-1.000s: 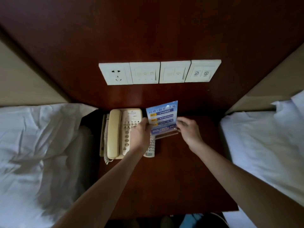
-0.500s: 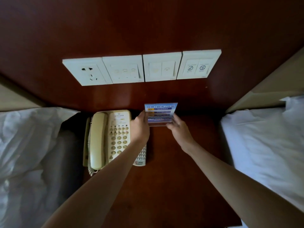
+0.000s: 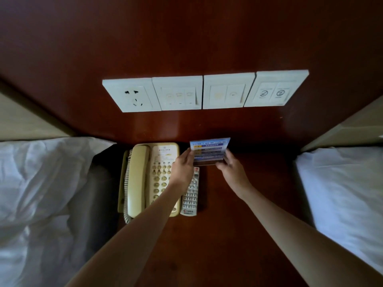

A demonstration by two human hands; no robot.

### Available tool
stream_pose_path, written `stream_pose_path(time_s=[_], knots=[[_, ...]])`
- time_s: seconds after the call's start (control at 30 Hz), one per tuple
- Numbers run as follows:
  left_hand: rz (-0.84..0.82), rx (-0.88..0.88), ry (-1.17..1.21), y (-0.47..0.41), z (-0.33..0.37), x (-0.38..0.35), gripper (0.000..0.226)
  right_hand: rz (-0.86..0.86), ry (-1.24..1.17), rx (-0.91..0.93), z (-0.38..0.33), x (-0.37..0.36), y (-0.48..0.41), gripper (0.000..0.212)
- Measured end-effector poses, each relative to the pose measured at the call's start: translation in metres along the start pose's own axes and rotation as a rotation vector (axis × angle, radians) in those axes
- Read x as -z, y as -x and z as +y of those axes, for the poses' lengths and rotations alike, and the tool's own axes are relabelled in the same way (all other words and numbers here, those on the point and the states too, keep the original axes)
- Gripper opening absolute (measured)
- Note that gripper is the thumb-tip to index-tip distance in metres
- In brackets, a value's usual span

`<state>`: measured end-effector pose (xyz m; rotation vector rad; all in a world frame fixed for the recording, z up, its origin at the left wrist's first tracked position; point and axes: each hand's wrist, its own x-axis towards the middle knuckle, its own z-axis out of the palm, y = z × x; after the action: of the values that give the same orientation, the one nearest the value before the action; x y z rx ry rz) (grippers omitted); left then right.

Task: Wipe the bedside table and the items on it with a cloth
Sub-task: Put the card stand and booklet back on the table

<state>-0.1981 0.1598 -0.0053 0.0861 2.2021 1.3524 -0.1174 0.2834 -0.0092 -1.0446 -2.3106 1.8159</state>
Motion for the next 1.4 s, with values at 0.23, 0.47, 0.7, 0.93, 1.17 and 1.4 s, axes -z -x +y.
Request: stream_pose_path(time_s=[0.23,0.47,0.7,0.93,1.17,1.4], knots=[[0.0,-0.001,0.001,0.006,-0.006,0.009,0.041,0.058,-0.027,-0.024,0.006,0.0,0.014,0.053],[0.027,0.071,0.085,0.047,-0.017,0.047,0.024,0.088,-0.001,-0.087,0.006,-0.005,0.055,0.032],[0.017,0.078,0.169,0.11,-0.035,0.106,0.013,0.113,-0.087,-0.104,-0.022,-0.035,0.113,0.015],[0.016,0.092,0.136,0.169,-0.074,0.171,0.016,0.08,-0.089,-0.084,-0.042,-0.085,0.179,0.011],[0.116,0.113,0.121,0.218,-0.123,0.235,0.015,0.022,-0.122,-0.11,-0.056,-0.144,0.242,0.016],[0.307,0.128,0.043,0.268,-0.173,0.29,0.014,-0.129,-0.094,-0.131,-0.059,-0.196,0.276,0.015]])
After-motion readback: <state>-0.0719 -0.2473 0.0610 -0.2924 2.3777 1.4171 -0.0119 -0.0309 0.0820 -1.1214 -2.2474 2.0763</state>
